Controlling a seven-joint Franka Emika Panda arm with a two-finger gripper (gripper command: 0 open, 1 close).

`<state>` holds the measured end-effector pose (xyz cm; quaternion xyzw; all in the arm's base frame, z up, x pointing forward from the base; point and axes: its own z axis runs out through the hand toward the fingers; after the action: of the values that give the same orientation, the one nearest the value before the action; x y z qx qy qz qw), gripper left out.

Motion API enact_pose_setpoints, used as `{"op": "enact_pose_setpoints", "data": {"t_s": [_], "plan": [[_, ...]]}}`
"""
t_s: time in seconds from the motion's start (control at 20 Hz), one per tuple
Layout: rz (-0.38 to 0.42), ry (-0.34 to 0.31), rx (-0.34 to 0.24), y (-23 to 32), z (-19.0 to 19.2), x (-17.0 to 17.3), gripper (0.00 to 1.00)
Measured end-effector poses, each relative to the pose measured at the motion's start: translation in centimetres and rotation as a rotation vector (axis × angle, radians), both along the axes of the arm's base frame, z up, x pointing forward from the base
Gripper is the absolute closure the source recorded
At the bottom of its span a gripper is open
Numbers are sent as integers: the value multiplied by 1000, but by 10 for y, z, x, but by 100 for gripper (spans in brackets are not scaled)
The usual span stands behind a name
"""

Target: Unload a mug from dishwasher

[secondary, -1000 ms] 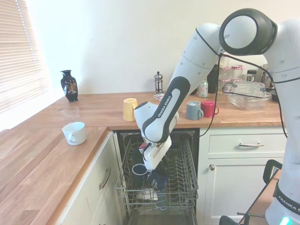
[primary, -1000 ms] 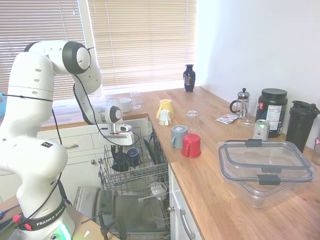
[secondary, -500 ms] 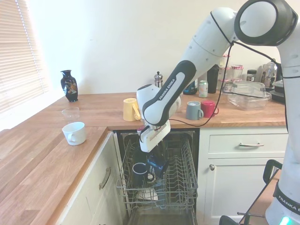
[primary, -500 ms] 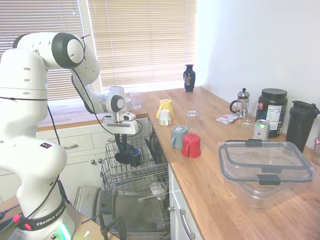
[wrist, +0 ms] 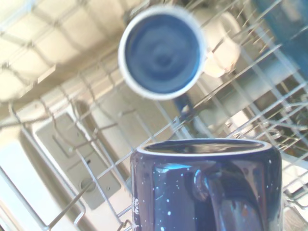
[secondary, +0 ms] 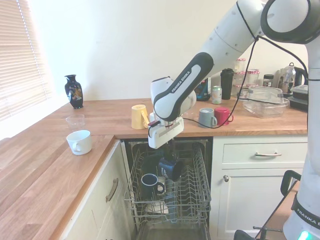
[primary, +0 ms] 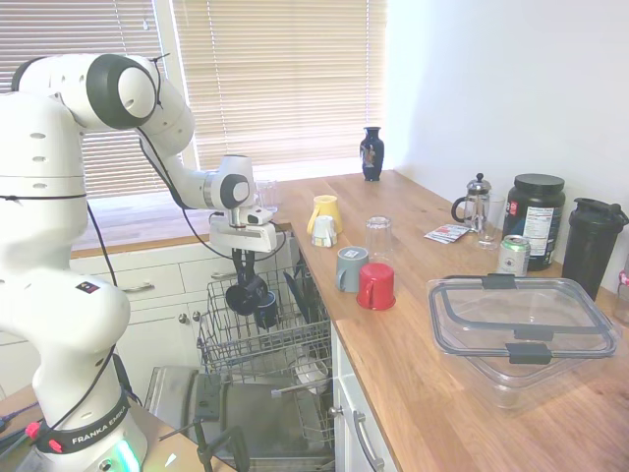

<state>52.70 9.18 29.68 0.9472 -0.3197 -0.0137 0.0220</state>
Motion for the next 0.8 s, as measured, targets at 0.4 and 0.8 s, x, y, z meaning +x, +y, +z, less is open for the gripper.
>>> {"op": "enact_pose_setpoints", "data": {"t_s": [0.4, 0.8], "plan": [[-107, -39, 74, -41, 39, 11, 100], [-191, -47, 77, -118, 114, 3, 100]]}}
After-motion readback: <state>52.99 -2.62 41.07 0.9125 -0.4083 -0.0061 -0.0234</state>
